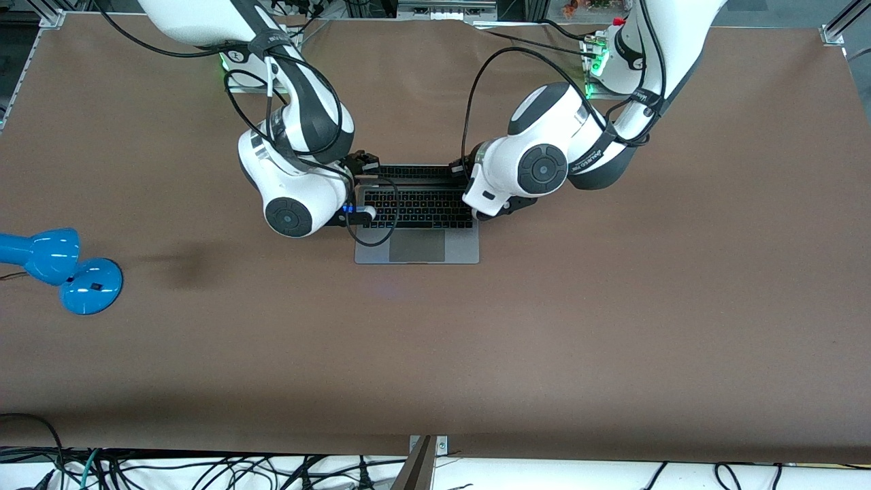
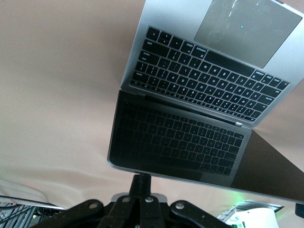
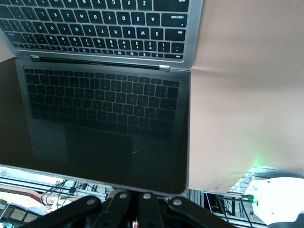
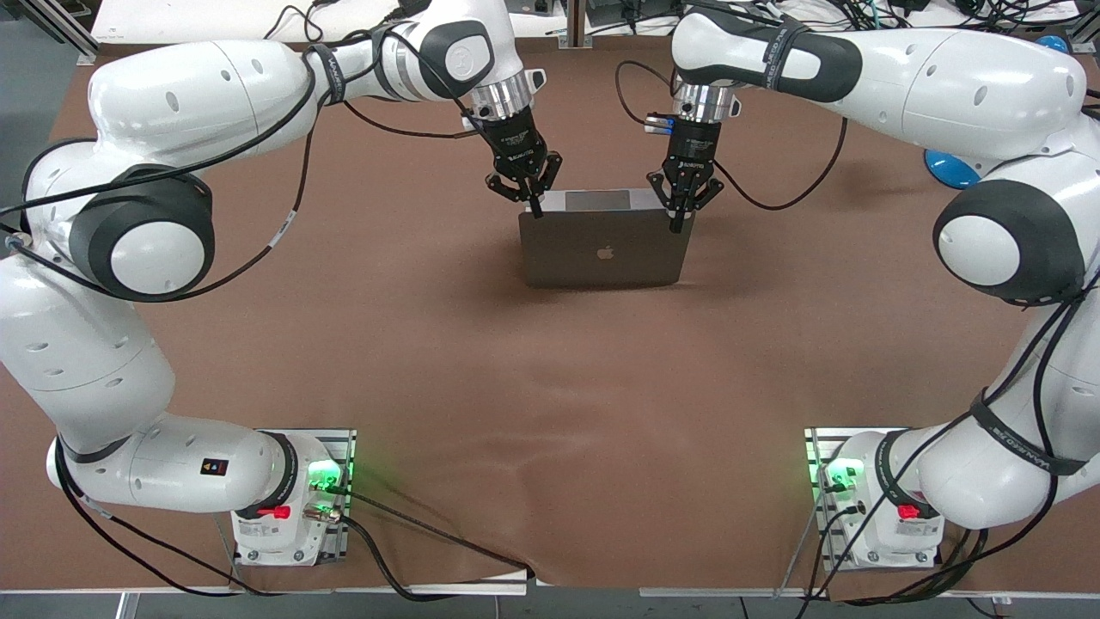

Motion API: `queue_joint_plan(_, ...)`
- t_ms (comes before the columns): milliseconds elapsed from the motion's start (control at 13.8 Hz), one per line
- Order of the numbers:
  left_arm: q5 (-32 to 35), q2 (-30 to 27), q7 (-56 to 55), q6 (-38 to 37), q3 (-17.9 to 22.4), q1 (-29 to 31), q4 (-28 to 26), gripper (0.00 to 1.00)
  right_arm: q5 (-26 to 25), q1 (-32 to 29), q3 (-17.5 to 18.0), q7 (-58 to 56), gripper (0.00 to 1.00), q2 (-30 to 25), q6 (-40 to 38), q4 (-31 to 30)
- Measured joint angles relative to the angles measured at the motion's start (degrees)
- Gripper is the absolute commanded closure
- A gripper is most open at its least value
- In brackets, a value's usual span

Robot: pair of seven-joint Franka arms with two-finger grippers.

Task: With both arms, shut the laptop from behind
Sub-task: 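Lower both grippers behind the laptop screen onto its back, then push the screen down toward the keyboard with both grippers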

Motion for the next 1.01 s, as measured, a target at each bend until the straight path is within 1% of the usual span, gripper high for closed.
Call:
queue_joint_plan(362, 2.2, 2.1, 0.0, 0.0, -0.1, 0.0, 2.4, 1.0, -0.1, -0.1, -0.2, -0.3, 0.95, 0.1, 1.6, 0.2)
queue_joint_plan(724, 4.5, 3.5, 0.0, 2.1, -0.1, 0.1, 3.5, 1.0, -0.2, -0.1, -0.4, -0.7, 0.95, 0.8, 4.5, 0.9)
queue_joint_plan(869, 5.6, 4.1, 0.0, 3.1, 0.1, 0.1, 3.7, 1.0, -0.2, 0.0, -0.3, -0.9, 0.95, 1.5, 5.4, 1.0)
queue_joint_plan(1014, 6.9, 5.8, 0.0, 3.1, 0.2, 0.0, 2.6, 1.0, -0.4, 0.2, -0.2, -1.2, 0.95, 3.1, 6.1, 0.8)
